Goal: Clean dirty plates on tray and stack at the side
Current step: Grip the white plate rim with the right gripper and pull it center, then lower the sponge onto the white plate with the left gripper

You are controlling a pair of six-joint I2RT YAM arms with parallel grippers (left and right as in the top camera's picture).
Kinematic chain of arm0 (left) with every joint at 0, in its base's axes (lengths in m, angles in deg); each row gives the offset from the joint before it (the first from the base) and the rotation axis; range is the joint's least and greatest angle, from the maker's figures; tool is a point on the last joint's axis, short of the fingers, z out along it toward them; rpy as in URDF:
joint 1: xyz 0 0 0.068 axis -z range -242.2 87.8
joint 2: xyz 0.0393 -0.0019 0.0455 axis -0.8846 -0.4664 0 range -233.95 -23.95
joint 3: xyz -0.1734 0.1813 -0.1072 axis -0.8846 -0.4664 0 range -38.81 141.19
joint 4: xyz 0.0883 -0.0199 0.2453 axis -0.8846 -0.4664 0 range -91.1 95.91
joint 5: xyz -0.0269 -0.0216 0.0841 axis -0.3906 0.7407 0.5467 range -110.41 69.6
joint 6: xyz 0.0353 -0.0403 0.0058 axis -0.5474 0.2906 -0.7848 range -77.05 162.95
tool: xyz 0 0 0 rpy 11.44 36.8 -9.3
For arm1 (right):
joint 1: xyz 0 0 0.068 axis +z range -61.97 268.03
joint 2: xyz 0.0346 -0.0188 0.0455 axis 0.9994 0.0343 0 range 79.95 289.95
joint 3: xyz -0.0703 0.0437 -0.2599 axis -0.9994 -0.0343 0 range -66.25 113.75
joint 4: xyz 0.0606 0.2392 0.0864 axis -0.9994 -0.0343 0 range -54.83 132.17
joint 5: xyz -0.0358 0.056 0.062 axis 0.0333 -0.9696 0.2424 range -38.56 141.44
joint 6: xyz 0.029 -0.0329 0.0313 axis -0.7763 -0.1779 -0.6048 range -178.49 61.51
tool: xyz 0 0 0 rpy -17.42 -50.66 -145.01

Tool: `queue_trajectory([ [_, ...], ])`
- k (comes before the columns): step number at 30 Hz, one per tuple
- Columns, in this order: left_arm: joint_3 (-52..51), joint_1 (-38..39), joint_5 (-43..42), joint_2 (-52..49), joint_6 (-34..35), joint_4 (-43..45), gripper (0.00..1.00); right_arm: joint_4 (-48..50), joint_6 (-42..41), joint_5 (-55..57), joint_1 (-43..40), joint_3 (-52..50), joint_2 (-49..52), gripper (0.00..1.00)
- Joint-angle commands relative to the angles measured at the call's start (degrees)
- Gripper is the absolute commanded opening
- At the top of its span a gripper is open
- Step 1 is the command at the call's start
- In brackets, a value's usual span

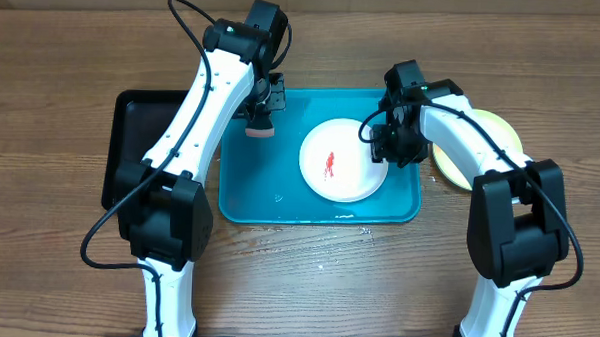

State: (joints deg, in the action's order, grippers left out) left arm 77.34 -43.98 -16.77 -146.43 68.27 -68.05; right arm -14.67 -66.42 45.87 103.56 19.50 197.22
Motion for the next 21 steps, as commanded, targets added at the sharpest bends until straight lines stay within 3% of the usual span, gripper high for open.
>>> queue_trajectory([
  [1,-0.2,-0.5,-0.6,0.3,-0.5,0.4,0.04,1.1,-2.8,-1.4,0.5,-0.2,1.1,0.48],
  [12,-0.2,-0.4,-0.5,0.3,-0.5,0.3,0.05,1.9,-12.9,-1.4,0.5,-0.2,2.4,0.19],
  [21,-0.2,0.2,-0.5,0.3,-0.5,0.3,0.04,5.2,-16.4,-2.1,2.7,-0.2,2.4,0.08],
])
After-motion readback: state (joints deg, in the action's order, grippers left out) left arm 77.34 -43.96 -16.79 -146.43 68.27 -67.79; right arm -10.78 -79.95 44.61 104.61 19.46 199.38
